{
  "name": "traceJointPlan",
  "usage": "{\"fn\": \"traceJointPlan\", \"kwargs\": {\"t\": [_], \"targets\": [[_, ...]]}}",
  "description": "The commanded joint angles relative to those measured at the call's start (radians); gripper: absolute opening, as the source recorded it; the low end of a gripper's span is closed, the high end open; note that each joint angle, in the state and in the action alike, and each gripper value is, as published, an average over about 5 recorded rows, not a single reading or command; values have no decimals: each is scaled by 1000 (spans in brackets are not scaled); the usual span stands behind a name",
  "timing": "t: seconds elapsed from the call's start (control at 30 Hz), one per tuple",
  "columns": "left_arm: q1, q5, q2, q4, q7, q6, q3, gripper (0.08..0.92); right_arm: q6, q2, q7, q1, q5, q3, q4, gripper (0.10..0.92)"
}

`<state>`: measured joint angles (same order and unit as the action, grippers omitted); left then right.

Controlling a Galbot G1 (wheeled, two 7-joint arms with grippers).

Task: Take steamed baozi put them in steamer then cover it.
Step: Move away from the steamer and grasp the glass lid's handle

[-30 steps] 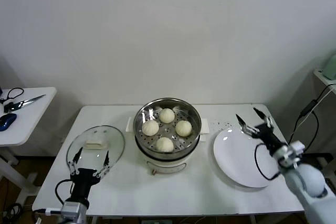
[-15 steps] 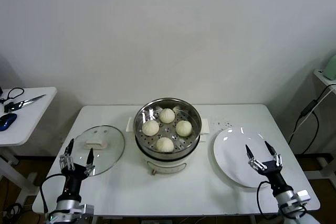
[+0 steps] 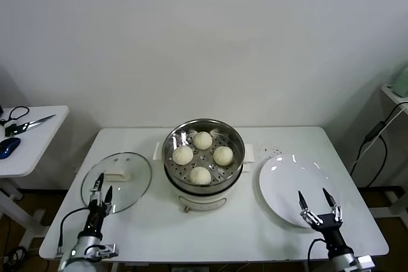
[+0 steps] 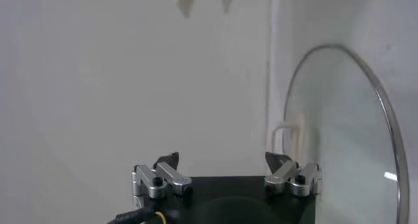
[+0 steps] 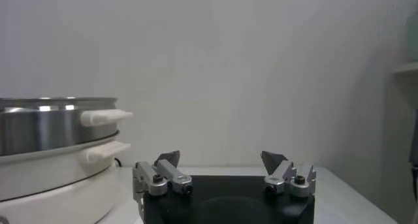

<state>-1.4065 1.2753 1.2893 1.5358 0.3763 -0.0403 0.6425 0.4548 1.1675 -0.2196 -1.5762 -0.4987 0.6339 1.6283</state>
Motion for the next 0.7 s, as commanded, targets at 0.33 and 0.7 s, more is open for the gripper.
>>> {"fn": "traceJointPlan", "kwargs": {"t": [0.33,0.7], "targets": [[230,115,-26,-292,37,1,-17,823,35,41,13,-49,11,32,0,823],[319,126,-37,-396,37,7,-36,819,39,51,18,-44,15,27,-12,823]]}}
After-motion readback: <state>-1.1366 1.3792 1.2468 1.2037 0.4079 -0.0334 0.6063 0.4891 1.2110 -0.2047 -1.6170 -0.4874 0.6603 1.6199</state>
